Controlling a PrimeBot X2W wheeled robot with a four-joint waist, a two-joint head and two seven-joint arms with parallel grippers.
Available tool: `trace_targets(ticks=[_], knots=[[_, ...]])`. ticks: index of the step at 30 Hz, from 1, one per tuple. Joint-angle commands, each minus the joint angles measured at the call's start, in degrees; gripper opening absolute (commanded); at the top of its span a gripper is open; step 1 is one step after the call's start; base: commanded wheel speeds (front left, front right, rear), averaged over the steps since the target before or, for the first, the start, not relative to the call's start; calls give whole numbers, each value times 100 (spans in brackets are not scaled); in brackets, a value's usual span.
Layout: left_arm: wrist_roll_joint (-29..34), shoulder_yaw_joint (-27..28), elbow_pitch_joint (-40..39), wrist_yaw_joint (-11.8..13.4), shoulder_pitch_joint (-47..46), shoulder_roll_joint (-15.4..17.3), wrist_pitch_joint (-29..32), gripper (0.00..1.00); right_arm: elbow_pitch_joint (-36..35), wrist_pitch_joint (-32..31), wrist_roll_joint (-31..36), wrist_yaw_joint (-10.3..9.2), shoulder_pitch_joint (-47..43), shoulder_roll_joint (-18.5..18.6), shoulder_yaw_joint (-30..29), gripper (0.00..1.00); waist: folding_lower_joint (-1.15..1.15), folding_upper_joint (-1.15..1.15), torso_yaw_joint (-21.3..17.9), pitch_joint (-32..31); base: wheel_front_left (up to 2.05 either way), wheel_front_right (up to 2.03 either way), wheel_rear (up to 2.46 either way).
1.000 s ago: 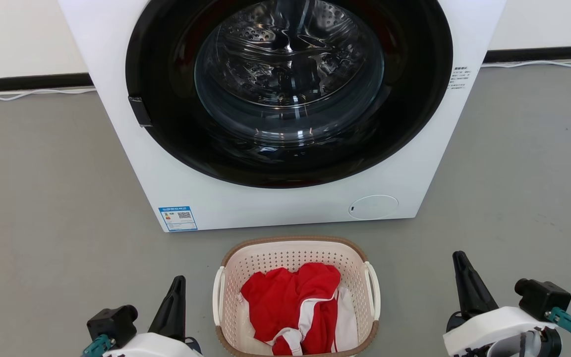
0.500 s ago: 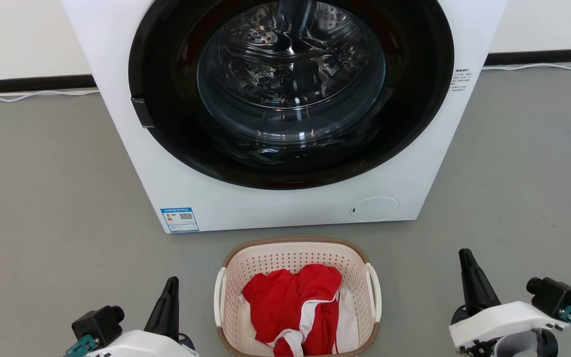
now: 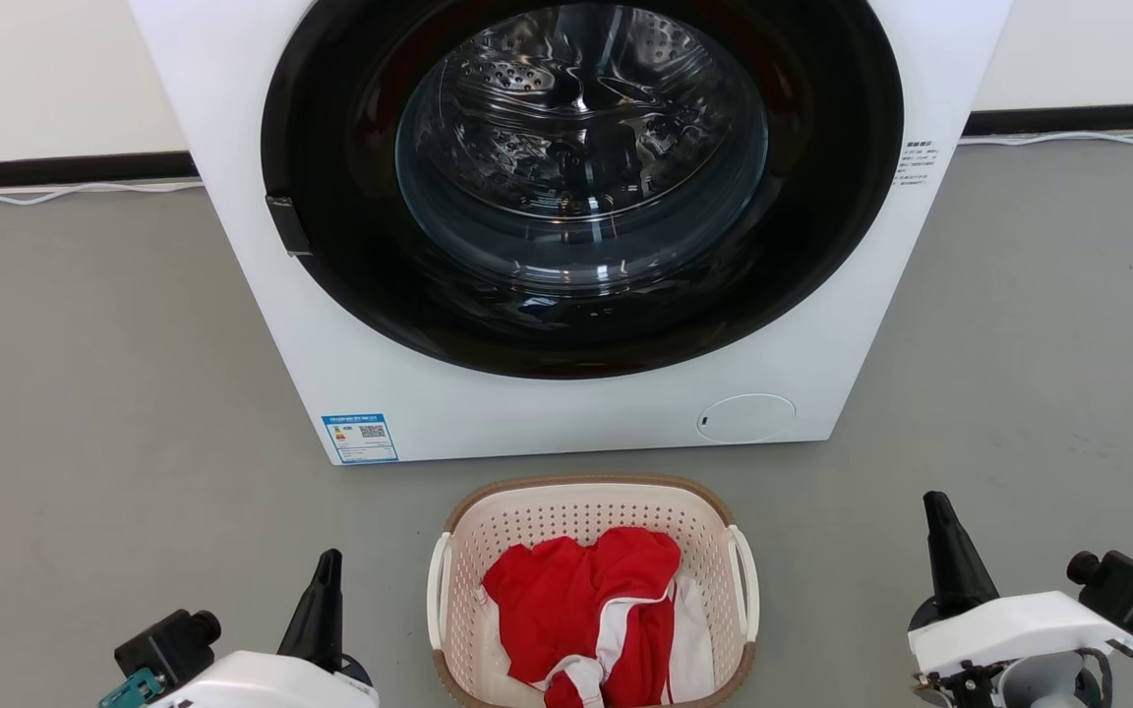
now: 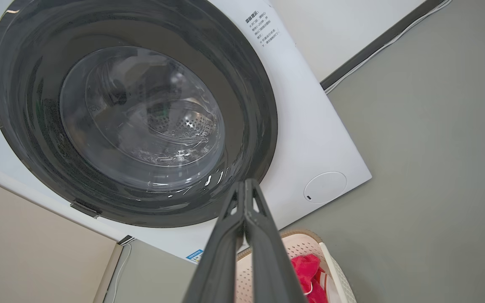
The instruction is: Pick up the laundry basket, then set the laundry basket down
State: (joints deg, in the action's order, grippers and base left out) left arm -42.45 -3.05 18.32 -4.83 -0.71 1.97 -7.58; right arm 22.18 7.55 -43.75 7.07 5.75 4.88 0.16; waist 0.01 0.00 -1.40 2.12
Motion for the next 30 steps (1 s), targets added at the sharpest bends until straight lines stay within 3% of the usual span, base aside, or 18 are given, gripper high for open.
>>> trace_targets(ticks=[1,30], knots=[[-130,101,-182,-51,-280,34,27,0,-199,-47,-136,14,122,25,0,0,-1,0,2,-2,0,0,0],[-1844,404,-268,-127,-376,54,515,0,-417,-529,-1800,24,94,-55,-239,0,-1,0,51,-70,0,0,0]])
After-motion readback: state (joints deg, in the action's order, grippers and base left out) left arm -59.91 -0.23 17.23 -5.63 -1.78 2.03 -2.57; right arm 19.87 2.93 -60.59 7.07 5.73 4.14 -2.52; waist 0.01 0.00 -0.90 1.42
